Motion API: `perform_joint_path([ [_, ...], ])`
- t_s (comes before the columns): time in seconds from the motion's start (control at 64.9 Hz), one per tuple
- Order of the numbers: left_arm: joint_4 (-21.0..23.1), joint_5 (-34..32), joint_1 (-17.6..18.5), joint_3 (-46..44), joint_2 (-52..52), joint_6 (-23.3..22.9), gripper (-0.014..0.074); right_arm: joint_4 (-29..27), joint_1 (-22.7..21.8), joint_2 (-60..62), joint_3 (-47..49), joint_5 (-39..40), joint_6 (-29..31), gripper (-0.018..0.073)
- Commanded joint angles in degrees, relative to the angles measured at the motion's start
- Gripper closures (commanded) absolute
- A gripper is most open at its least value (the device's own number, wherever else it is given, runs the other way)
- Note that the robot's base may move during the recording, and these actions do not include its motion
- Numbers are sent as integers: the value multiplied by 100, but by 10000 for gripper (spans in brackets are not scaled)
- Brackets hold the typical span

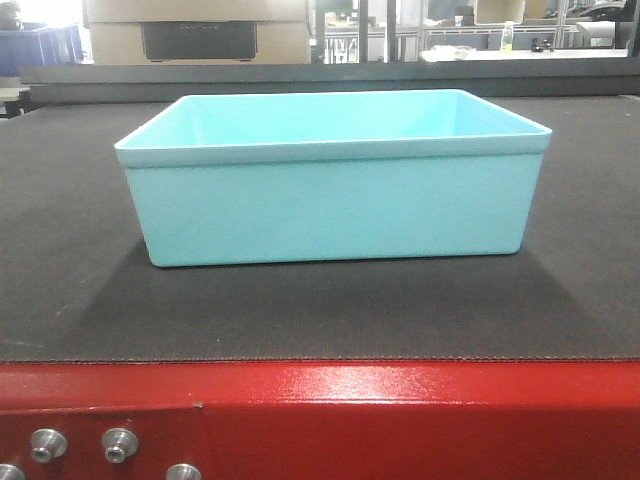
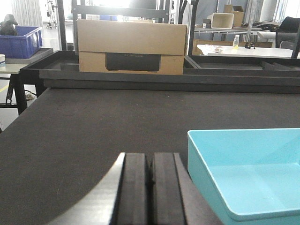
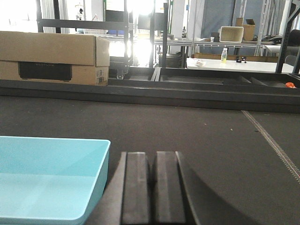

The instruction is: Fetch blue bin and place on conveyor start

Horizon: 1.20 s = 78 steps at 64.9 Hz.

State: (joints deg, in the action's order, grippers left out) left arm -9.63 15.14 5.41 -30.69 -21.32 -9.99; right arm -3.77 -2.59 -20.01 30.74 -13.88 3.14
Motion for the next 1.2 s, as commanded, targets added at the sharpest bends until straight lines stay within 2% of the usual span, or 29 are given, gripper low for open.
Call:
perform_joint_path([
  [0.0, 23, -116, -13, 20, 28, 27, 707, 52, -21, 31, -23, 132, 34, 712],
  [0.385, 37, -102, -13, 20, 38, 67, 707, 52, -21, 31, -23, 145, 34, 712],
  [0.462, 178, -43, -73, 53, 179, 585, 707, 52, -21, 31, -23, 145, 34, 712],
  [0.508, 615, -26, -190, 146, 317, 1142, 707, 52, -21, 31, -23, 145, 34, 712],
  [0.555, 864, -100, -322, 305, 486, 1366, 707, 52, -21, 31, -23, 145, 34, 712],
  [0.709, 963, -750, -757, 1431, 1268, 1362, 707, 52, -21, 31, -23, 145, 34, 712],
  [0.863, 963, -1083, -808, 2609, 2100, 1362, 707, 52, -21, 31, -23, 145, 34, 712],
  [0.924, 963, -1140, -808, 2992, 2132, 1362, 707, 52, -21, 31, -23, 145, 34, 712],
  [0.986, 963, -1472, -808, 3069, 2132, 1362, 707, 52, -21, 31, -23, 145, 34, 712],
  [1.032, 963, -1302, -808, 3069, 2132, 1362, 707, 52, -21, 31, -23, 156, 34, 712],
  [1.186, 963, -1315, -808, 3069, 2132, 1362, 707, 52, -21, 31, -23, 156, 34, 712],
])
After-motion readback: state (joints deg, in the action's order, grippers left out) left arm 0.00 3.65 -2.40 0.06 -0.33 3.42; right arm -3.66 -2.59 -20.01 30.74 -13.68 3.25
